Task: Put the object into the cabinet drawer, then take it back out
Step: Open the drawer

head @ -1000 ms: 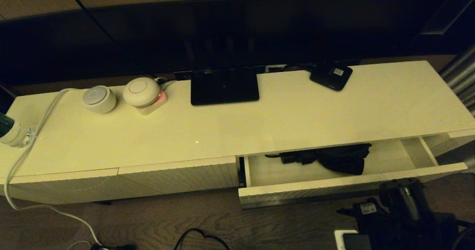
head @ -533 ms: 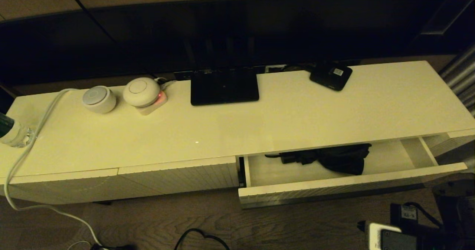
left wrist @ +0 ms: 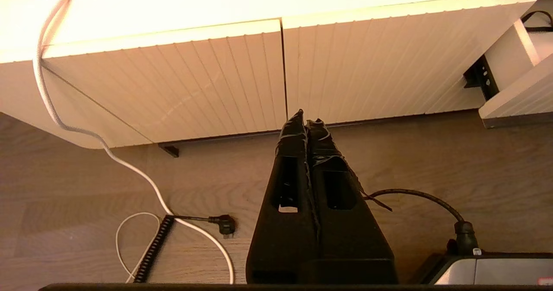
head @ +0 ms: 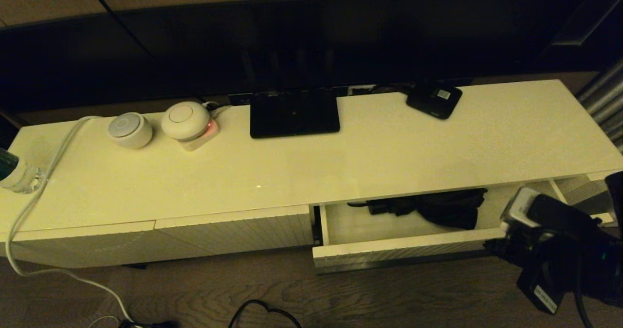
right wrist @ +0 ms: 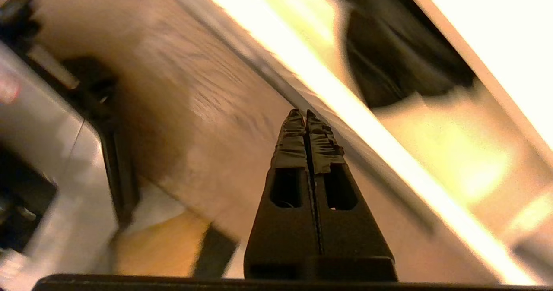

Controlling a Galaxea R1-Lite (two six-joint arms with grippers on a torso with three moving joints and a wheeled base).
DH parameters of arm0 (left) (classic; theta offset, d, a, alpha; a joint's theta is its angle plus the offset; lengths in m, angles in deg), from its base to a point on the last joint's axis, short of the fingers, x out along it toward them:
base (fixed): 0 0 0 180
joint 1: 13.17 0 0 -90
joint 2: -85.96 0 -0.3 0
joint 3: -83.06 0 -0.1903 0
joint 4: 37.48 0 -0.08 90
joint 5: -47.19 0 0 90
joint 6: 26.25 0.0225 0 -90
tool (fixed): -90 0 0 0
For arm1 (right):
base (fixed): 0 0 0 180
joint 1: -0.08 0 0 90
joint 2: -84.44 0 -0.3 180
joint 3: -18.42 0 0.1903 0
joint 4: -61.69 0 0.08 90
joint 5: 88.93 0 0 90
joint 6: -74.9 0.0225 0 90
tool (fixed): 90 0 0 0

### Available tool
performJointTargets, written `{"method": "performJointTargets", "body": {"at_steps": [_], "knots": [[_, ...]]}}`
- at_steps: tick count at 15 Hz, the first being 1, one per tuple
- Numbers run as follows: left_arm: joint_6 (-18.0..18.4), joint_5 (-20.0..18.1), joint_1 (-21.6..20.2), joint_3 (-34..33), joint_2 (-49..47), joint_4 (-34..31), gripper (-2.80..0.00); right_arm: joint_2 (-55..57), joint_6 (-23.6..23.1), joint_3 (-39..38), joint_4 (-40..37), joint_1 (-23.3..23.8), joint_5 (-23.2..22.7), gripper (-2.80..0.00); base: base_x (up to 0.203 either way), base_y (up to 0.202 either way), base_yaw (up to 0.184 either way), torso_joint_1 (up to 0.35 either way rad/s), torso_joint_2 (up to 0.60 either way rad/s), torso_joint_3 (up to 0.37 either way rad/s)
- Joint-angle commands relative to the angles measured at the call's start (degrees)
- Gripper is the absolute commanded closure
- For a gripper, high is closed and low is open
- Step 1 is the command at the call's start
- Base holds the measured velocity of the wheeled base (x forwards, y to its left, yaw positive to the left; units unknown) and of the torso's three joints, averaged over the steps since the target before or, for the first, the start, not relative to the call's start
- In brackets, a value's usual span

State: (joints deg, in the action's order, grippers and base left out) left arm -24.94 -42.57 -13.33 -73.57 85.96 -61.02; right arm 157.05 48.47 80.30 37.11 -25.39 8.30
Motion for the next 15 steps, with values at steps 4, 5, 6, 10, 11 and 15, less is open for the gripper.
{"method": "performJointTargets", "body": {"at_steps": [4, 5, 6, 10, 11, 15], "knots": [[0.02, 0.02, -0.02, -0.18, 0.0, 0.0, 0.0, 7.91, 15.59, 11.08, -18.18, -0.71, 12.69, 0.0, 0.0, 0.0, 0.0, 0.0, 0.0, 0.0], [0.02, 0.02, -0.02, -0.18, 0.0, 0.0, 0.0, 9.62, 19.02, 12.48, -18.54, -0.97, 13.75, 0.0, 0.0, 0.0, 0.0, 0.0, 0.0, 0.0], [0.02, 0.02, -0.02, -0.18, 0.0, 0.0, 0.0, 11.25, 22.66, 13.74, -18.84, -1.47, 14.42, 0.0, 0.0, 0.0, 0.0, 0.0, 0.0, 0.0], [0.02, 0.02, -0.02, -0.18, 0.0, 0.0, 0.0, 16.58, 32.72, 16.57, -19.67, -3.04, 15.96, 0.0, 0.0, 0.0, 0.0, 0.0, 0.0, 0.0], [0.02, 0.02, -0.02, -0.18, 0.0, 0.0, 0.0, 17.5, 33.78, 16.95, -19.48, -3.01, 15.97, 0.0, 0.0, 0.0, 0.0, 0.0, 0.0, 0.0], [0.02, 0.02, -0.02, -0.18, 0.0, 0.0, 0.0, 21.63, 37.63, 20.24, -19.19, -2.96, 15.99, 0.0, 0.0, 0.0, 0.0, 0.0, 0.0, 0.0]]}}
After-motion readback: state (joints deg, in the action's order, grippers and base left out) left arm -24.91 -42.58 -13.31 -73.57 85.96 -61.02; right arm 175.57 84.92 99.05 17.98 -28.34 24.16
